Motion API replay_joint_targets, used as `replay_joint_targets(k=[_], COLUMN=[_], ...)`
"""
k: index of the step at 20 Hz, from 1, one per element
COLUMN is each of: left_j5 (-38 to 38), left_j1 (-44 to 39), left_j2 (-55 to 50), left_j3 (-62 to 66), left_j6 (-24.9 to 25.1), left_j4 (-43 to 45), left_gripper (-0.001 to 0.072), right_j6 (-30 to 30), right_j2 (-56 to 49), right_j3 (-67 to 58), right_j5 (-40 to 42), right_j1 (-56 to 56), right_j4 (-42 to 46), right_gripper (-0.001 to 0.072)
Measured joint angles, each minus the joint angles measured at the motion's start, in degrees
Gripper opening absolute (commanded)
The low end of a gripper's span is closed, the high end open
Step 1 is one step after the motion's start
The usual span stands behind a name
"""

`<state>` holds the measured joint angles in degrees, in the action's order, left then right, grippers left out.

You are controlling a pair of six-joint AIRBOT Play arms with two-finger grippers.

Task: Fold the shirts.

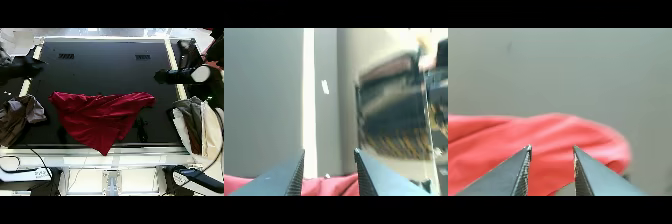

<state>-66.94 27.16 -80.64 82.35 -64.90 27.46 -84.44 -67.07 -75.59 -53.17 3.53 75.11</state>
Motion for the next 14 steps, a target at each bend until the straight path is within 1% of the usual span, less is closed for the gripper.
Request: replay_joint_targets(k=[2,4,7,10,14], left_j5=[-3.3,-4.6,-5.3,-4.6,-4.1], left_j1=[5.6,11.8,18.1,20.1,19.6], left_j2=[7.4,16.3,28.8,37.2,41.6], left_j3=[-2.5,-8.8,-23.9,-41.4,-60.2], left_j6=[0.3,-1.3,-6.0,-9.7,-11.1], left_j4=[3.7,7.9,11.2,11.5,10.6], left_gripper=[0.0357,0.0357,0.0357,0.0356,0.0357], right_j6=[0.0,0.0,0.0,0.0,0.0], right_j2=[4.8,9.3,14.2,16.2,17.1], right_j3=[-1.0,-1.5,-1.9,-2.0,-2.0], right_j5=[-0.2,-0.2,-0.3,-0.3,-0.3], right_j1=[0.0,0.0,0.0,0.0,0.0], right_j4=[3.5,5.4,7.1,7.2,7.2], right_gripper=[0.031,0.031,0.031,0.0309,0.031])
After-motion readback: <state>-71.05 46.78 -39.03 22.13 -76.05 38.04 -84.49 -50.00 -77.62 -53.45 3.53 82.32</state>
